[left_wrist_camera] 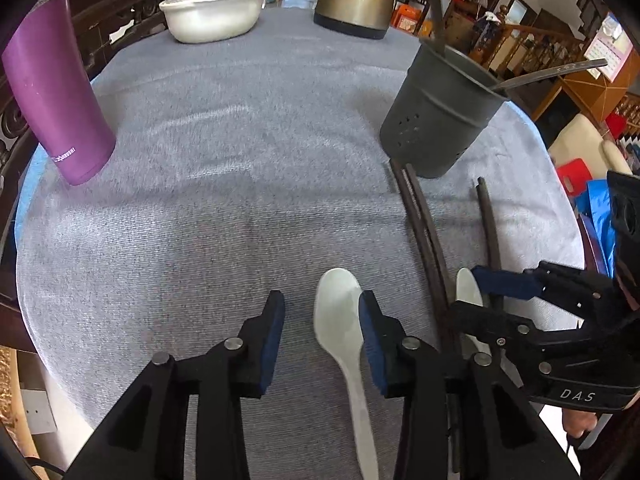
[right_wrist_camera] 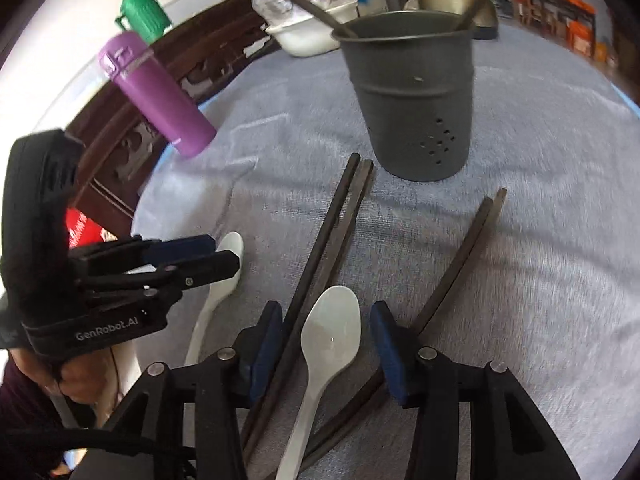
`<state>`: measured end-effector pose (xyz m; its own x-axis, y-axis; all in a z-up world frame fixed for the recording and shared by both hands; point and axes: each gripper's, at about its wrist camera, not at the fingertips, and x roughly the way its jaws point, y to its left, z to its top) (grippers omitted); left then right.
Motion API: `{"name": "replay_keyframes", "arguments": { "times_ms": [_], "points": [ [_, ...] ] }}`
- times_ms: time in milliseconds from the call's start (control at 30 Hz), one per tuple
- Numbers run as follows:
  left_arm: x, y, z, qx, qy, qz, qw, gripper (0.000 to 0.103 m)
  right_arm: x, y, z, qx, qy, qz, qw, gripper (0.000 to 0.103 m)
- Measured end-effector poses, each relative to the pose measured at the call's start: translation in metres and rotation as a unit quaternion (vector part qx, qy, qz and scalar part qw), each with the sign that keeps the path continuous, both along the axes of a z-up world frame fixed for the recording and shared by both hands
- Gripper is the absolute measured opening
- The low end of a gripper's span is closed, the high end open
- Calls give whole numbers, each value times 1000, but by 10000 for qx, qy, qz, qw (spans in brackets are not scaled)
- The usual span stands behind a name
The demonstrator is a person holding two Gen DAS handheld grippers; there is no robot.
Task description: Organize utensils
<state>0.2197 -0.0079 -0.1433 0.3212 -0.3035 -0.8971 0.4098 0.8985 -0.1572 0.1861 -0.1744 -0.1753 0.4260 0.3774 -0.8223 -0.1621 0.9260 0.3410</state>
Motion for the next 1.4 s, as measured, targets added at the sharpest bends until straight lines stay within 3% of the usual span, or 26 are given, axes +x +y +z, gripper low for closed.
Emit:
{"name": "replay_keyframes", "arguments": {
  "times_ms": [167, 333, 367, 433, 667, 900, 1067, 1333, 1400],
  "points": [
    [8, -7, 1, 64, 205, -257, 9994, 40, 8, 9, 1, -383, 118, 236, 9989, 32],
    [17, -19, 0, 284, 259, -427, 9983, 41, 8, 11, 3, -437, 134, 275, 9986, 31],
    [19, -20, 0, 299, 279, -429, 9982, 40, 7, 9, 4, -398, 118, 220, 9989, 31],
    [24, -19, 0, 279, 339, -398, 9982, 27, 5, 5, 8, -273, 51, 80, 9996, 31],
    [27, -2, 11, 38, 304, -216, 9993, 27, -12, -32, 40, 515, -551, -528, 9958, 31],
    [38, 22, 60, -420, -409, 244, 9980, 27, -23, -89, 57, 1509, -1284, -1846, 9626, 31],
    [61, 25, 93, -545, -955, 579, 9923, 27, -27, -123, 64, 1471, -1592, -2570, 9418, 31],
    [118, 23, 107, -667, -1483, 1150, 9800, 27, -1, -184, 61, 1588, -1865, -3790, 8924, 31],
    [134, 20, 110, -737, -1574, 1249, 9768, 27, 8, -193, 62, 1581, -1924, -3935, 8850, 31]
  ]
}}
